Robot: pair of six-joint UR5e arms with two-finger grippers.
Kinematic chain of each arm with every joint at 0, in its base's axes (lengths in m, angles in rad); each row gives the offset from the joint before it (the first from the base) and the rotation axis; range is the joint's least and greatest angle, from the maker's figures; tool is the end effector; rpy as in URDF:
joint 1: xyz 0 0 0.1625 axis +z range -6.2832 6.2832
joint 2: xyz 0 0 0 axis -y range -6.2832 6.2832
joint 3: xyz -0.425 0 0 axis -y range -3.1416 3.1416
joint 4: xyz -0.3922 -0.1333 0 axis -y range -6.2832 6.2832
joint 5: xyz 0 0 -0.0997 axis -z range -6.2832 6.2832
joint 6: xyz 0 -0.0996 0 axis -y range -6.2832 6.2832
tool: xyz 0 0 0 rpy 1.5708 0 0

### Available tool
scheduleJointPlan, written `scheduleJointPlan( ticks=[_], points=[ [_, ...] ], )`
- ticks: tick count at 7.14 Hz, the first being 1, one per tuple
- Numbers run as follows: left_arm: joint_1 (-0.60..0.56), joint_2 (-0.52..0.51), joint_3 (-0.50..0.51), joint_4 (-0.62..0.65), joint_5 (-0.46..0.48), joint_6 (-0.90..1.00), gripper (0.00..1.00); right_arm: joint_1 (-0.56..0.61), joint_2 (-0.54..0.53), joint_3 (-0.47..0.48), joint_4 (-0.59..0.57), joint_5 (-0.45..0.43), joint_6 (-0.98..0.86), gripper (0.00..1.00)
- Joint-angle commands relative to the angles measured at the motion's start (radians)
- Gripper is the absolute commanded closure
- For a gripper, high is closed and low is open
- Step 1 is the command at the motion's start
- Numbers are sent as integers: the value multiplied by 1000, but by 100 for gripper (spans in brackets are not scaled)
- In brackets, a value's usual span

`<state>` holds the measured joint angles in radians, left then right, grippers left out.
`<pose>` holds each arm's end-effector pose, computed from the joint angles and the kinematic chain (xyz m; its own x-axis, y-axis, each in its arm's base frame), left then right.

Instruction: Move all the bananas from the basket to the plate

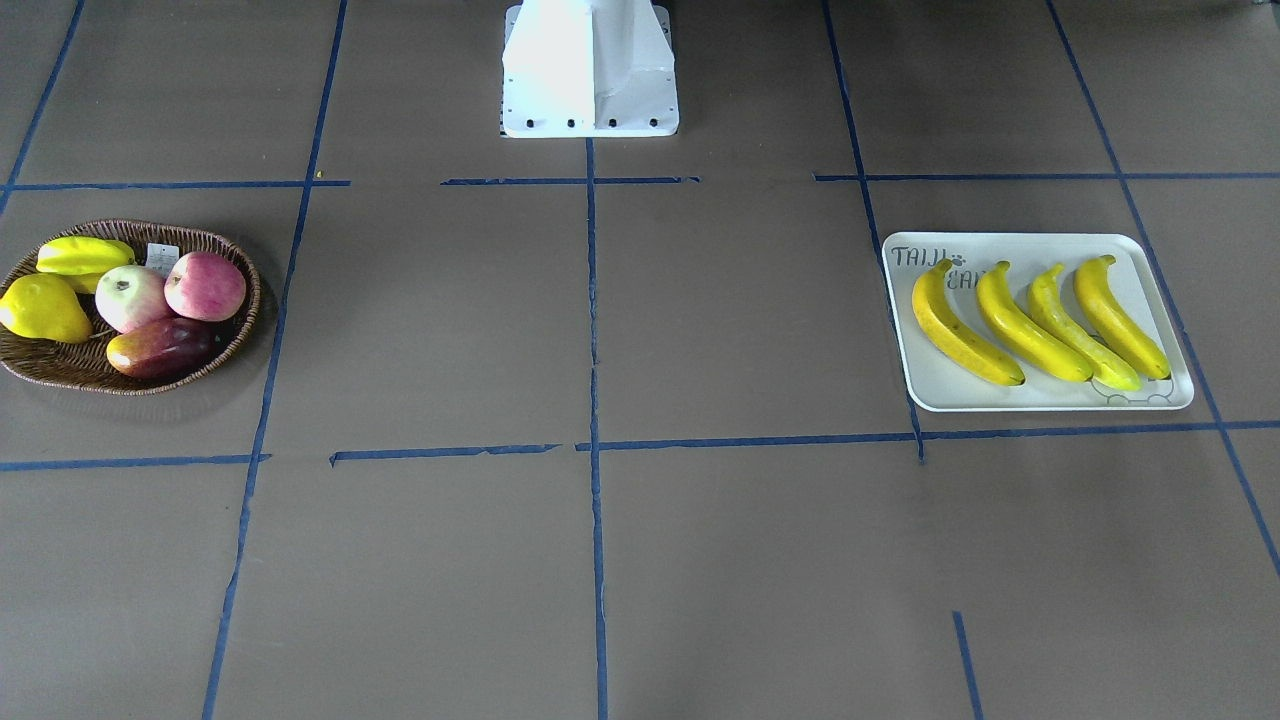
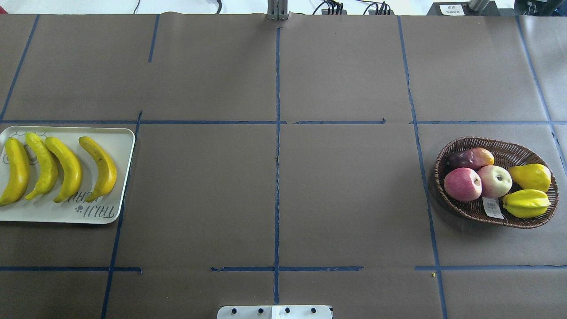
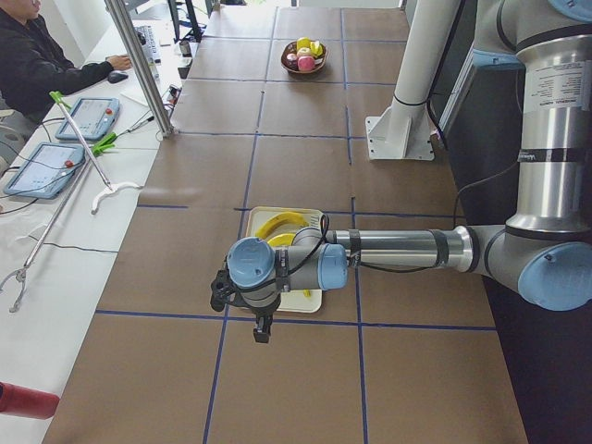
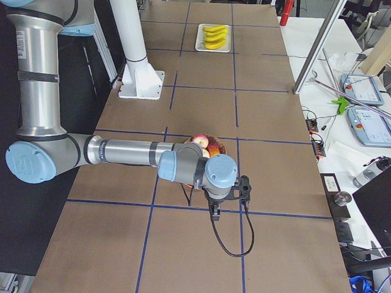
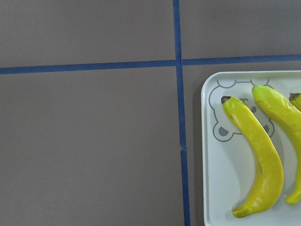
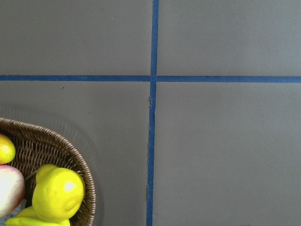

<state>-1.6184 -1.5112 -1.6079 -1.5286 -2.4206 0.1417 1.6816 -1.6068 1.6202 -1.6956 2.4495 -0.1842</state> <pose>-0.0804 -0.4587 0.6676 0.6572 0.0617 -0.7512 -0.0458 0.9981 0.0419 0.1081 -0.4597 0.6562 0.6343 -0.0279 0.7726 0.0064 0.9995 0.0309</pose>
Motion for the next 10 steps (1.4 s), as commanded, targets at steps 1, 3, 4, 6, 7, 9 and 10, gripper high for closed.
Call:
scheduleJointPlan(
  ticks=[1,3,4,6,7,9,10],
  points=[
    [0,0,0,-1,0,-1,0,1,4,1,1,-1,-1,0],
    [0,0,0,-1,0,-1,0,3,4,3,1,-1,-1,0],
    [0,0,0,-1,0,-1,0,3,2,3,1,-1,-1,0],
    [0,0,8,-2,0,1,0,3,8,3,1,-1,-1,0],
    [2,-1,8,-2,0,1,0,3,10,3,1,-1,-1,0],
    [2,-1,8,-2,0,1,0,3,15,0,1,-3,-1,0],
    [2,-1,8,-2,0,1,0,3,16,3,1,-1,0,0]
  ],
)
